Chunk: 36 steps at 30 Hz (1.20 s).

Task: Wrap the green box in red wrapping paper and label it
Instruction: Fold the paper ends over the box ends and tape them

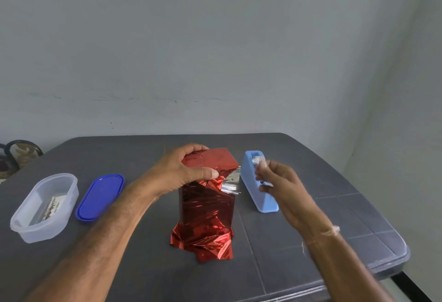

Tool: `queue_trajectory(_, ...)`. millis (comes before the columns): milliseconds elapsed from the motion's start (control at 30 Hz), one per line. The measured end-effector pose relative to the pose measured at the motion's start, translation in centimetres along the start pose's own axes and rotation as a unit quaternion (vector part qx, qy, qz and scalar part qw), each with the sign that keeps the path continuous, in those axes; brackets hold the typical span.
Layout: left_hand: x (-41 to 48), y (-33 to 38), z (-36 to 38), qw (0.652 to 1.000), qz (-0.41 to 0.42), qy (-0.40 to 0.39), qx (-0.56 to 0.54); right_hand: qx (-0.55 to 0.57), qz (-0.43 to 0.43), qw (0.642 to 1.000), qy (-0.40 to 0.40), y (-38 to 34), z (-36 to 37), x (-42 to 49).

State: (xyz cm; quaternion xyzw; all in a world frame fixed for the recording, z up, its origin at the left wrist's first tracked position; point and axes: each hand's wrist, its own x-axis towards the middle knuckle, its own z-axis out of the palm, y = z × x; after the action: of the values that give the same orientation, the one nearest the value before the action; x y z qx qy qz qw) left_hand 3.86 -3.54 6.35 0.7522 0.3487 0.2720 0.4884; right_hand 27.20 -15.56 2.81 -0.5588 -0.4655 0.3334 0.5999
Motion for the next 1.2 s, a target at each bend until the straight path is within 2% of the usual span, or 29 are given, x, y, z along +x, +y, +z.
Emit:
queue_trajectory(67,0.1,0.0,0.1,1.000,0.003,0.003,0.008,-0.077,-0.061,0.993,-0.069,-4.3,0.9,1.1)
queue_trajectory(133,0.0,0.1,0.0,1.000,0.005,0.006,0.020,-0.172,-0.090,0.969,-0.153,-7.4,2.2,2.5)
queue_trajectory(267,0.2,-0.1,-0.2,0.999,0.001,0.006,0.033,-0.346,-0.101,0.894,-0.265,-9.2,4.5,6.3)
queue_trajectory(367,0.3,-0.4,-0.3,0.999,0.001,0.006,0.036,-0.402,-0.089,0.858,-0.308,-9.6,5.5,7.9)
queue_trajectory(600,0.4,-0.3,-0.2,0.998,-0.003,0.003,0.055,-0.452,-0.078,0.817,-0.349,-10.5,6.4,9.1)
queue_trajectory(800,0.5,-0.4,-0.2,0.999,-0.005,0.001,0.050,-0.469,-0.069,0.796,-0.375,-11.1,6.9,9.3)
queue_trajectory(967,0.5,-0.5,-0.2,0.999,-0.002,0.000,0.046,-0.509,-0.081,0.774,-0.368,-10.6,7.5,9.7)
queue_trajectory(1100,0.5,-0.4,-0.1,0.999,0.006,-0.002,0.040,-0.563,-0.103,0.741,-0.350,-10.5,8.1,9.5)
queue_trajectory(1200,0.6,-0.4,-0.1,0.999,0.010,-0.006,0.037,-0.628,-0.102,0.698,-0.327,-10.9,8.6,9.4)
